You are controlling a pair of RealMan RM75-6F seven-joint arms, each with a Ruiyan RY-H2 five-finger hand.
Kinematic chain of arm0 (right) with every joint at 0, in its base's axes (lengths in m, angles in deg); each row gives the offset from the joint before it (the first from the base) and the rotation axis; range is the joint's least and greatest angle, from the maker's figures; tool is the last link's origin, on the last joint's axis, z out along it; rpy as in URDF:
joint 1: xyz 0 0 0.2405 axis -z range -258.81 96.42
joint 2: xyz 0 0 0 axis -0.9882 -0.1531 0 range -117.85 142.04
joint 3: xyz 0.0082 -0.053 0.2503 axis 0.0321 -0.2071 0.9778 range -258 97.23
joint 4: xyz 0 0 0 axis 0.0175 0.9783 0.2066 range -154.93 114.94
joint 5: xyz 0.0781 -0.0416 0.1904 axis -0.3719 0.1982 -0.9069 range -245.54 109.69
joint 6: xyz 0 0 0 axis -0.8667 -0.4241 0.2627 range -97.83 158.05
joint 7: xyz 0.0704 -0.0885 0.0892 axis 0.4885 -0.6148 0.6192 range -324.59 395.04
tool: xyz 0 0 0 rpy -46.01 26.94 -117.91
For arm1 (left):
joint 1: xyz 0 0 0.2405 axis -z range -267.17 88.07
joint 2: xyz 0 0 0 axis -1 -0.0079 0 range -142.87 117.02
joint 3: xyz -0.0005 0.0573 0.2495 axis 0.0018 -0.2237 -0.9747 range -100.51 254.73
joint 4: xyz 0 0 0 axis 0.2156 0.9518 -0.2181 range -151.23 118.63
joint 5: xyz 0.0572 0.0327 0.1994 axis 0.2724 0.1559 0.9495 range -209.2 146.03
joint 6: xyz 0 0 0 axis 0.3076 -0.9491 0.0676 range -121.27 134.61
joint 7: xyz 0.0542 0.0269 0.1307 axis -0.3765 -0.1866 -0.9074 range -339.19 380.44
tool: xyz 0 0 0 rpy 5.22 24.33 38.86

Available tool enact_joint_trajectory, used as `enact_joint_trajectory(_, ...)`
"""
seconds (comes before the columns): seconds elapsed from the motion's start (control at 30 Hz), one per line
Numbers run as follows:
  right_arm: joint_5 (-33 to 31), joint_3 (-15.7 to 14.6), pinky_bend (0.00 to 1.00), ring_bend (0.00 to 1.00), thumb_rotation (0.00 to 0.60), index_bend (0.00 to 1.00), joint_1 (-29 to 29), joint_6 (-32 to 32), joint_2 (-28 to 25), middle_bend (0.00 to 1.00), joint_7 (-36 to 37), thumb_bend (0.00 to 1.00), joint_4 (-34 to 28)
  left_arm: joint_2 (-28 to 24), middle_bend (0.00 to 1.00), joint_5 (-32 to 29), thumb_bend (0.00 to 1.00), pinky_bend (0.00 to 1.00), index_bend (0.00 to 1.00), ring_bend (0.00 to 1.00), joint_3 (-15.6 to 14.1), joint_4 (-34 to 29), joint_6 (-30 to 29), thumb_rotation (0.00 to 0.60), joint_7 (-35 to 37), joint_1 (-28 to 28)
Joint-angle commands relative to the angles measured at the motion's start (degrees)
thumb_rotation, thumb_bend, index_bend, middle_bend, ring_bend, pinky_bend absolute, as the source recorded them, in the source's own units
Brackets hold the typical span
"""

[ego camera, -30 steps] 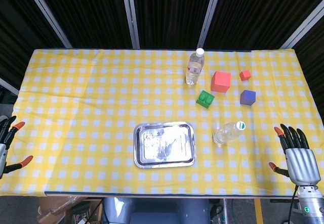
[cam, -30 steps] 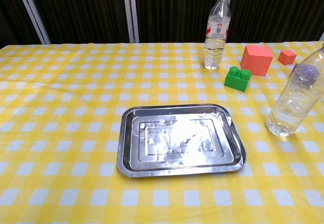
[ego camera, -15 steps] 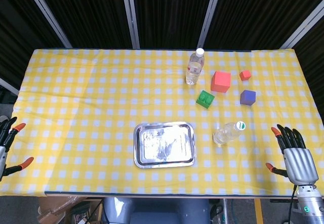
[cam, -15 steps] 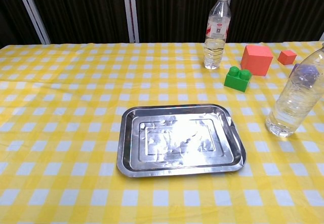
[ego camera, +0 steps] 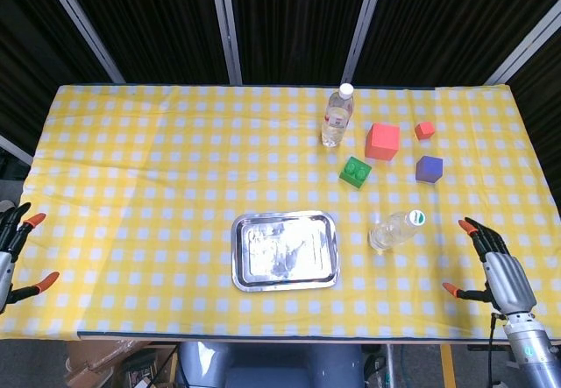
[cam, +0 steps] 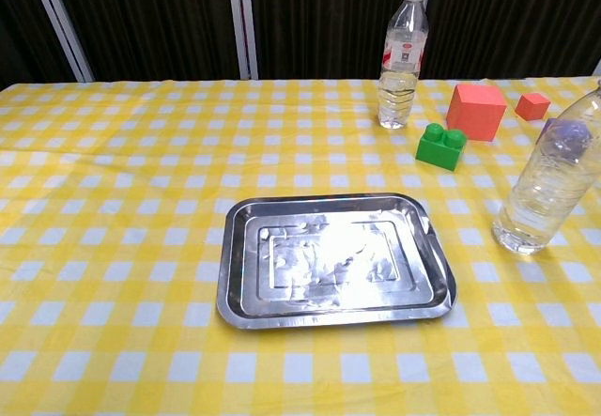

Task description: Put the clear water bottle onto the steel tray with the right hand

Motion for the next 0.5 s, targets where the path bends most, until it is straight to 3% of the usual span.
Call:
enact_joint_trajectory(0.03,-3.72,0.62,0.0,0.0,0.6,0.08,-6.04,14.37,-1.82,0.05,15.95,0.11,2.62,0.1,0.02,0.28,0.17,0.0,0.14,0.0,-0.07,-0.04,-0.11,0.6,-0.19,0.03)
enact_joint_trajectory(0.2,-4.31,0.65,0.0,0.0,0.6,0.08,-8.51,19.38,-0.67,0.05,19.36,0.11,5.17,0.22,0.02,0.07,0.17,0.0,0.14,0.0,-0.01,-0.04,-0.13,0.6,-0.59,0.0)
enact_joint_trajectory(0.5,-5.6,1.94,0.0,0.0,0.6,0.08,-11.18,22.72,1.15,0.06,21.54,0.11,7.23,0.56,0.02,-0.13,0.17,0.0,0.14,0.0,0.03,0.0,0.41,0.6,-1.28,0.3)
